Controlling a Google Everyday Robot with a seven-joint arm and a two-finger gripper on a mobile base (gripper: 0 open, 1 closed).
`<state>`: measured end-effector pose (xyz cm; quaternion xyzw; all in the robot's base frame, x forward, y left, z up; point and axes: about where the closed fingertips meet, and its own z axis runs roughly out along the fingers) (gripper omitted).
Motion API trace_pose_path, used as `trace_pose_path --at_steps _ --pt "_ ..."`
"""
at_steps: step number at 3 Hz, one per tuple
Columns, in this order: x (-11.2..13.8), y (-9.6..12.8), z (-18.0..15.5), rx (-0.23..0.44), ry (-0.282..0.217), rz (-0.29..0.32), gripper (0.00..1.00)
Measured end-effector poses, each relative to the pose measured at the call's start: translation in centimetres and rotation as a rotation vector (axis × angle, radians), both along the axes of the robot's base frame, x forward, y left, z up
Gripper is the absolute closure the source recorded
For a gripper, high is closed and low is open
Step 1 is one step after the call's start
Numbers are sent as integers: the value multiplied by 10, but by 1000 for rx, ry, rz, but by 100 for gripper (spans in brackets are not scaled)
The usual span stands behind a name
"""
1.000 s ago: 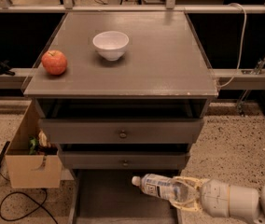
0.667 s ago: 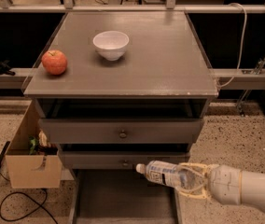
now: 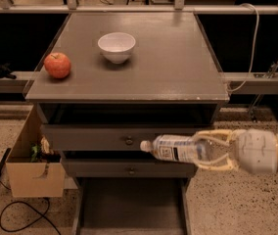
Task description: Pick blue plastic bottle from bottom drawer and place on counter
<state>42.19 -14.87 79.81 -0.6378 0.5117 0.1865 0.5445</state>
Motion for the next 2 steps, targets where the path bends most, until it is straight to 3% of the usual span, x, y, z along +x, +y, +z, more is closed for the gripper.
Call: trace_pose_path --at_steps 1,2 --pt "13 -6 42 69 -7 33 100" --pt "25 -21 84 118 -19 26 100"
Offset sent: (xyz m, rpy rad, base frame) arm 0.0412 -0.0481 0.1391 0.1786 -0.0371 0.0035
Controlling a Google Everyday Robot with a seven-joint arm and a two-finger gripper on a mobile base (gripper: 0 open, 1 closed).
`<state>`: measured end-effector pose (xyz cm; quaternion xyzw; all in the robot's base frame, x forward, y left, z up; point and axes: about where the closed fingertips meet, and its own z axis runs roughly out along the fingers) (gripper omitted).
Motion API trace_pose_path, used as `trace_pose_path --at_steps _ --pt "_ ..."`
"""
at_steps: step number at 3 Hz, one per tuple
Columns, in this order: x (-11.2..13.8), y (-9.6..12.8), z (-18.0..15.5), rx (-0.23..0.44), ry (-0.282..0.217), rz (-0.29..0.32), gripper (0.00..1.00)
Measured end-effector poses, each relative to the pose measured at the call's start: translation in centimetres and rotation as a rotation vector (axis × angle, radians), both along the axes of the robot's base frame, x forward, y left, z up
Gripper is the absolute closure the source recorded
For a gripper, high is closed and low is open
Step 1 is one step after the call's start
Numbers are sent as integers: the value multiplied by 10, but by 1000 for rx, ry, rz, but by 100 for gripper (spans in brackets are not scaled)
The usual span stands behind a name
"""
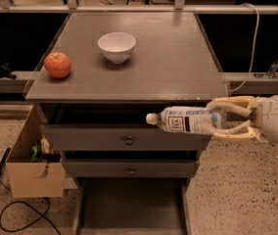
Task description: Pick blue plastic bottle from bottom drawer and place on counter
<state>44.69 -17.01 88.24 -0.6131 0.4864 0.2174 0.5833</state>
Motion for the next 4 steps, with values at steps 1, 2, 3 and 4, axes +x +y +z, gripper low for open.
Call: trace_pose_path --at_steps 1,2,3,4 --pt "14 -14 31 61 5 4 100" --pt "25 -24 56 126 3 19 100" --pt "25 -24 56 126 3 19 100" --pt "49 -2 88 217 -60 55 100"
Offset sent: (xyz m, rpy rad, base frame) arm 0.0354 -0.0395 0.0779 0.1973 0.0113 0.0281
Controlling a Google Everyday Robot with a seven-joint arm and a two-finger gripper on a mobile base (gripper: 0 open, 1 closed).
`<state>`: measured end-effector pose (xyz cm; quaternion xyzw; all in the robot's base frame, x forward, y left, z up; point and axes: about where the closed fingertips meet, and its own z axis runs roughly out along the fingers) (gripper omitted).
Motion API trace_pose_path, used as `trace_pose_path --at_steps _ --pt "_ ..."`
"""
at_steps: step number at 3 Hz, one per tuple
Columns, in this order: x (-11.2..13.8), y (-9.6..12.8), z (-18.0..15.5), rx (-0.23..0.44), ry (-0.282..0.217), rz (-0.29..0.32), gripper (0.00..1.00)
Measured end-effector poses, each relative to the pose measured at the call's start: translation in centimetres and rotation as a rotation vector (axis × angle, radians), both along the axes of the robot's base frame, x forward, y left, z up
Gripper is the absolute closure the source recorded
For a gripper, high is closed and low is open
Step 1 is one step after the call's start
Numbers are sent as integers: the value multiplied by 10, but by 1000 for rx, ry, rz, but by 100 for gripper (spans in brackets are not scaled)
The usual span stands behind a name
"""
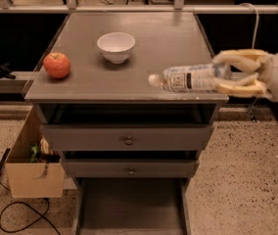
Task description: Pick blue plastic bottle from bottom drawer and place on counter
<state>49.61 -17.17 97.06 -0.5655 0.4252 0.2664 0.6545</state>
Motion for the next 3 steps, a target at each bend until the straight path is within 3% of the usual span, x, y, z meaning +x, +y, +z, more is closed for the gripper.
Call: trace_pose_path --at_steps 1,2,3 --pt "26 24 28 83 -49 22 100" --pt "42 38 26 97 -64 19 100" --pt "38 26 2 16 -80 -53 100"
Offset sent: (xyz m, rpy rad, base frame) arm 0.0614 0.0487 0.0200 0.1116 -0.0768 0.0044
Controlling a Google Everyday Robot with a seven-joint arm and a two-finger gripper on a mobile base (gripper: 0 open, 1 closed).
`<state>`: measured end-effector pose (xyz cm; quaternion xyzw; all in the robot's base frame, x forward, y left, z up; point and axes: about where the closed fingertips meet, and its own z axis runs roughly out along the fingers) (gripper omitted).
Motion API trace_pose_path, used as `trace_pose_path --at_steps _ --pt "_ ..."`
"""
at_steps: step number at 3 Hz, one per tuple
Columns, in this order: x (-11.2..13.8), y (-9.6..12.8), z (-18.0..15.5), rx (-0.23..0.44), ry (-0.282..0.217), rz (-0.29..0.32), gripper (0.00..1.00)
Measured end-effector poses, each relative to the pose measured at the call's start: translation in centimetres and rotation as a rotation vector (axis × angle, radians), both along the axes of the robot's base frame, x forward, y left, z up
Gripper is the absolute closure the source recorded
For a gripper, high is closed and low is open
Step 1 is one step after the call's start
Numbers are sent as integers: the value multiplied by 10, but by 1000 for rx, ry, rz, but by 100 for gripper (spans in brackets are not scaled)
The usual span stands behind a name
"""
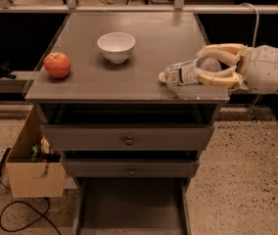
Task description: Pick blue plastic bottle from bottom drawer and place on counter
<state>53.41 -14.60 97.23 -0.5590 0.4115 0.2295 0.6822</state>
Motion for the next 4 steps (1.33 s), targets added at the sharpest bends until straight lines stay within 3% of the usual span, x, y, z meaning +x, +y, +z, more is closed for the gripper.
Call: trace_pose_path --at_steps 2,4 --pt "-1 -16 -42 -130 9 -99 100" --pt "10 -14 -77 -233 43 -145 100"
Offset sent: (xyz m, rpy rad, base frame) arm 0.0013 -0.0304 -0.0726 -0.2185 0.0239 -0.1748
